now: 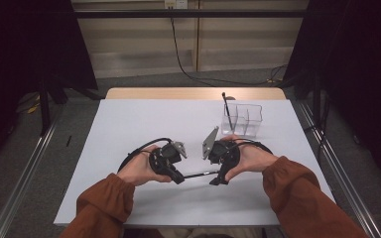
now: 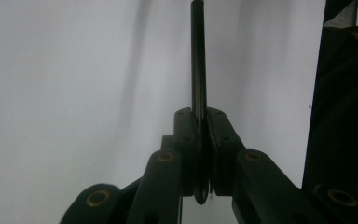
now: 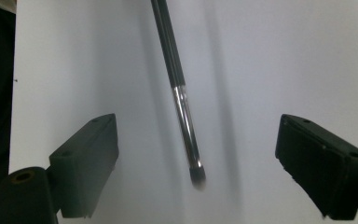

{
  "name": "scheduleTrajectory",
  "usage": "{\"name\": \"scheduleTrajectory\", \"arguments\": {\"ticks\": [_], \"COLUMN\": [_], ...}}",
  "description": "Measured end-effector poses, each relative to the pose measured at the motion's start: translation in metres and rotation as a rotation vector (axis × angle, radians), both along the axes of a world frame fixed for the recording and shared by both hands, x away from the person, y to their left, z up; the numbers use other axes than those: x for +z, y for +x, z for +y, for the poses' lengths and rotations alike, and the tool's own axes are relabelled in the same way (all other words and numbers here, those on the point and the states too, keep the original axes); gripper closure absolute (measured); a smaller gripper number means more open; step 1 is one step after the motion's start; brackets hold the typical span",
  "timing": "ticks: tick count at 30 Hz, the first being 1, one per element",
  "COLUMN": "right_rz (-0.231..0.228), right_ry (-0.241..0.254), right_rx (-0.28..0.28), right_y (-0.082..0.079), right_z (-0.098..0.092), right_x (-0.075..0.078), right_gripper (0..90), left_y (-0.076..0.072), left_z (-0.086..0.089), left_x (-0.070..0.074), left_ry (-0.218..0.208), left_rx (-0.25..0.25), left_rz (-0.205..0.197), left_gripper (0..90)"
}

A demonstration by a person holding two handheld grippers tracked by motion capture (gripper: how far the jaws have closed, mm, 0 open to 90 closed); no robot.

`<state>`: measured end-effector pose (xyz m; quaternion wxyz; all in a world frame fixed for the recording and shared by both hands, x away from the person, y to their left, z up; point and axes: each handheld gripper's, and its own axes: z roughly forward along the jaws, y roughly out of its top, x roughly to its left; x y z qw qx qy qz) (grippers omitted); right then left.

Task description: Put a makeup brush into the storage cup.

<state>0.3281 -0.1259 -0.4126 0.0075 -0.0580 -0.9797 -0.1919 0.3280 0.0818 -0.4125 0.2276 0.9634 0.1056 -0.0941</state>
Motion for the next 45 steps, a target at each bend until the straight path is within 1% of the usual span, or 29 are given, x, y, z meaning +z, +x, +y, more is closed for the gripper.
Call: {"name": "scheduleTrajectory", "arguments": {"ticks": [3, 5, 6, 8, 13, 15, 16, 17, 18, 19, 21, 22, 24, 25, 26, 27, 28, 29, 30, 31, 32, 35, 37, 38, 39, 41, 42, 43, 45], "right_rz": [-0.010, -0.005, -0.001, -0.014, -0.016, -0.015, -0.019, -0.022, -0.020, -0.021, -0.019, -0.009, -0.006, -0.009, -0.013, -0.017, -0.015, -0.020, -0.030, -0.035, -0.031, -0.032, -0.031, -0.034, -0.031, -0.025, -0.029, -0.028, -0.035], "right_ry": [0.020, 0.029, 0.034, 0.050, 0.076, 0.094, 0.098, 0.106, 0.107, 0.121, 0.135, 0.139, 0.151, 0.157, 0.164, 0.167, 0.167, 0.174, 0.174, 0.177, 0.185, 0.191, 0.200, 0.204, 0.210, 0.223, 0.228, 0.232, 0.245], "right_rx": [-0.007, -0.021, -0.030, -0.038, -0.070, -0.078, -0.085, -0.084, -0.086, -0.087, -0.100, -0.106, -0.117, -0.121, -0.130, -0.142, -0.148, -0.152, -0.163, -0.167, -0.172, -0.189, -0.194, -0.197, -0.203, -0.205, -0.207, -0.214, -0.209], "right_y": [0.000, 0.000, 0.000, 0.001, 0.001, 0.001, 0.001, 0.001, 0.000, 0.000, 0.000, -0.001, -0.001, -0.001, -0.001, -0.002, -0.003, -0.004, -0.004, -0.005, -0.006, -0.009, -0.010, -0.010, -0.011, -0.013, -0.013, -0.014, -0.015], "right_z": [-0.003, -0.006, -0.008, -0.012, -0.022, -0.026, -0.028, -0.030, -0.032, -0.034, -0.037, -0.039, -0.041, -0.043, -0.045, -0.047, -0.048, -0.049, -0.051, -0.052, -0.054, -0.057, -0.060, -0.062, -0.063, -0.065, -0.066, -0.066, -0.065], "right_x": [0.002, 0.003, 0.003, 0.003, 0.004, 0.005, 0.006, 0.005, 0.005, 0.005, 0.003, 0.002, 0.000, -0.001, -0.002, -0.002, -0.002, -0.002, -0.003, -0.003, -0.004, -0.007, -0.008, -0.009, -0.009, -0.009, -0.010, -0.010, -0.010], "right_gripper": [9.3, 8.1, 7.9, 8.4, 7.5, 7.1, 6.5, 4.9, 5.4, 6.4, 5.1, 5.2, 5.2, 5.3, 5.3, 5.4, 5.2, 5.0, 5.1, 5.1, 5.1, 5.2, 5.2, 5.2, 5.2, 5.2, 5.1, 5.0, 5.1], "left_y": [0.000, 0.000, 0.000, -0.001, -0.003, -0.003, -0.003, -0.003, -0.002, -0.001, -0.003, -0.003, -0.004, -0.004, -0.005, -0.006, -0.005, -0.007, -0.006, -0.007, -0.008, -0.009, -0.010, -0.009, -0.010, -0.010, -0.010, -0.010, -0.013], "left_z": [0.007, 0.010, 0.013, 0.018, 0.029, 0.032, 0.034, 0.035, 0.037, 0.039, 0.040, 0.041, 0.042, 0.044, 0.045, 0.046, 0.048, 0.050, 0.051, 0.053, 0.053, 0.057, 0.060, 0.062, 0.064, 0.067, 0.068, 0.070, 0.071], "left_x": [0.000, 0.000, 0.000, -0.002, -0.007, -0.007, -0.007, -0.006, -0.005, -0.005, -0.005, -0.005, -0.006, -0.006, -0.007, -0.007, -0.007, -0.008, -0.008, -0.009, -0.009, -0.009, -0.009, -0.009, -0.009, -0.010, -0.010, -0.011, -0.012], "left_ry": [0.003, -0.003, -0.008, -0.025, -0.045, -0.046, -0.056, -0.056, -0.069, -0.078, -0.092, -0.097, -0.102, -0.099, -0.105, -0.118, -0.122, -0.143, -0.141, -0.150, -0.159, -0.162, -0.168, -0.167, -0.178, -0.188, -0.193, -0.201, -0.225], "left_rx": [0.005, 0.014, 0.021, 0.037, 0.064, 0.073, 0.086, 0.085, 0.094, 0.090, 0.108, 0.110, 0.117, 0.109, 0.113, 0.132, 0.122, 0.140, 0.131, 0.140, 0.143, 0.152, 0.157, 0.149, 0.163, 0.168, 0.169, 0.171, 0.200], "left_rz": [0.000, 0.007, 0.010, 0.015, 0.026, 0.023, 0.025, 0.030, 0.029, 0.032, 0.027, 0.028, 0.025, 0.025, 0.023, 0.025, 0.025, 0.020, 0.019, 0.017, 0.017, 0.010, 0.006, 0.004, 0.011, 0.008, -0.001, 0.005, -0.001], "left_gripper": [84.1, 84.1, 84.1, 84.0, 84.0, 84.0, 84.0, 84.0, 84.0, 84.0, 84.0, 84.0, 84.0, 84.0, 84.0, 84.0, 84.0, 84.0, 84.0, 84.0, 84.0, 84.0, 84.0, 84.0, 84.0, 84.0, 84.0, 84.0, 84.0]}}
